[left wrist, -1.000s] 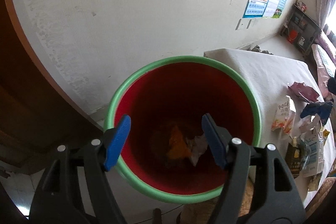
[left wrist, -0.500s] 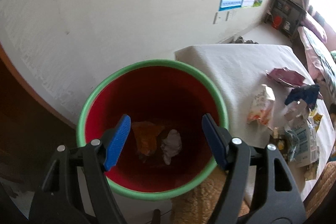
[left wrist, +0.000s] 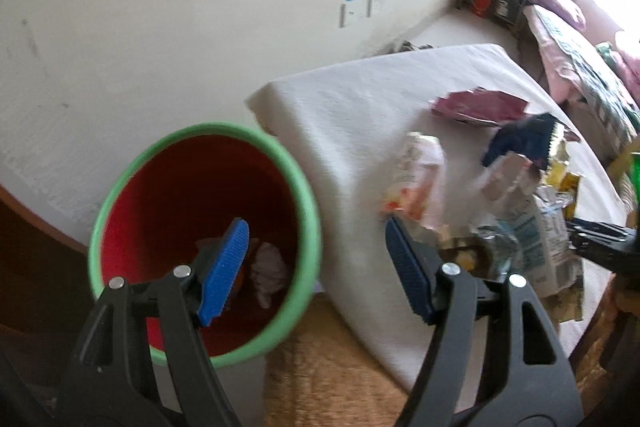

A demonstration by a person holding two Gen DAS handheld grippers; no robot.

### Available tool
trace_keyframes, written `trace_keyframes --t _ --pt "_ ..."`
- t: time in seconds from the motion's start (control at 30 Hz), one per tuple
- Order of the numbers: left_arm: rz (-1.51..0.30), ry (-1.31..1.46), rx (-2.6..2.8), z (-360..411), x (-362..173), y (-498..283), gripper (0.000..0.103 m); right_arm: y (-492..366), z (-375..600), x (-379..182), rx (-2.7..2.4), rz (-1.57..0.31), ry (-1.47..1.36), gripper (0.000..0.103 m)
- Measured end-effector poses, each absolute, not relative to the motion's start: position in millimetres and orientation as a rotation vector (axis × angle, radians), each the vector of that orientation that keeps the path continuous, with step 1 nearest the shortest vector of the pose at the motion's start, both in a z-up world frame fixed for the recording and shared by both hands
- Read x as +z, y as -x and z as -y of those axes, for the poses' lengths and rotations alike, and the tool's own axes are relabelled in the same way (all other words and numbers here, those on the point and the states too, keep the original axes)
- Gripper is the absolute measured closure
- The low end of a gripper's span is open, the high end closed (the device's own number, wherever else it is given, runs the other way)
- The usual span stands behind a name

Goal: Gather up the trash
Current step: 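Grasp the white snack box with the left gripper while the right grasps yellow wrapper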

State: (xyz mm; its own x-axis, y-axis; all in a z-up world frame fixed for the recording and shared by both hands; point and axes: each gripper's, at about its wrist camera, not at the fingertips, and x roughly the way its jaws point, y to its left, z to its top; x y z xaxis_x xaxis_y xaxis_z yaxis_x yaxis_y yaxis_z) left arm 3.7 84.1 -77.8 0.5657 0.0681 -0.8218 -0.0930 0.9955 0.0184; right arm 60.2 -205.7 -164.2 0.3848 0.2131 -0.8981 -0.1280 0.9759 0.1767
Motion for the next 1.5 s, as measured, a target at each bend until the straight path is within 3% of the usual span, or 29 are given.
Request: trace_keyframes --t 0.1,0.4,0.8,0.83,0.9,1.1,1.17,1.27,1.33,1.5 --pt "-0.965 0.02 0.045 -66 -79 -11 0.028 -58 215 -165 0.24 -1.16 -0.135 0.072" --pt "-1.035 0.022 -0.06 -28 -106 -63 0.028 -37 235 -120 0.232 -1.019 -0.252 0.072" --pt "-1.109 -0.042 -0.074 -8 -142 -101 0.028 -32 228 -110 0.225 -0.998 -0.239 0.072" --pt "-1.094 -0.053 -0.065 -7 -141 -100 0.027 -34 229 -111 0.224 -0.998 -0.24 0.072" --pt "-1.052 -0.103 -0.018 -3 -141 -100 0.016 -35 229 -112 0.223 -0.999 -0.244 0.072" --pt "-1.067 -0.086 -0.072 2 -142 -101 0.016 -35 231 -112 0.219 -1.002 -0.257 0.072" --pt "-1.095 -0.098 -0.086 6 -146 -102 0.018 -34 230 -110 0.221 -0.999 -0.255 0.072" --pt "-1.129 -0.138 -0.072 11 -152 -105 0.031 -34 230 -110 0.221 -0.995 -0.255 0.072" --pt "-1.129 -0.144 -0.06 11 -153 -104 0.05 -34 231 -110 0.217 -0.995 -0.257 0.072" --pt "-1.104 -0.107 -0.043 0 -145 -104 0.057 -34 232 -109 0.21 -0.994 -0.261 0.072"
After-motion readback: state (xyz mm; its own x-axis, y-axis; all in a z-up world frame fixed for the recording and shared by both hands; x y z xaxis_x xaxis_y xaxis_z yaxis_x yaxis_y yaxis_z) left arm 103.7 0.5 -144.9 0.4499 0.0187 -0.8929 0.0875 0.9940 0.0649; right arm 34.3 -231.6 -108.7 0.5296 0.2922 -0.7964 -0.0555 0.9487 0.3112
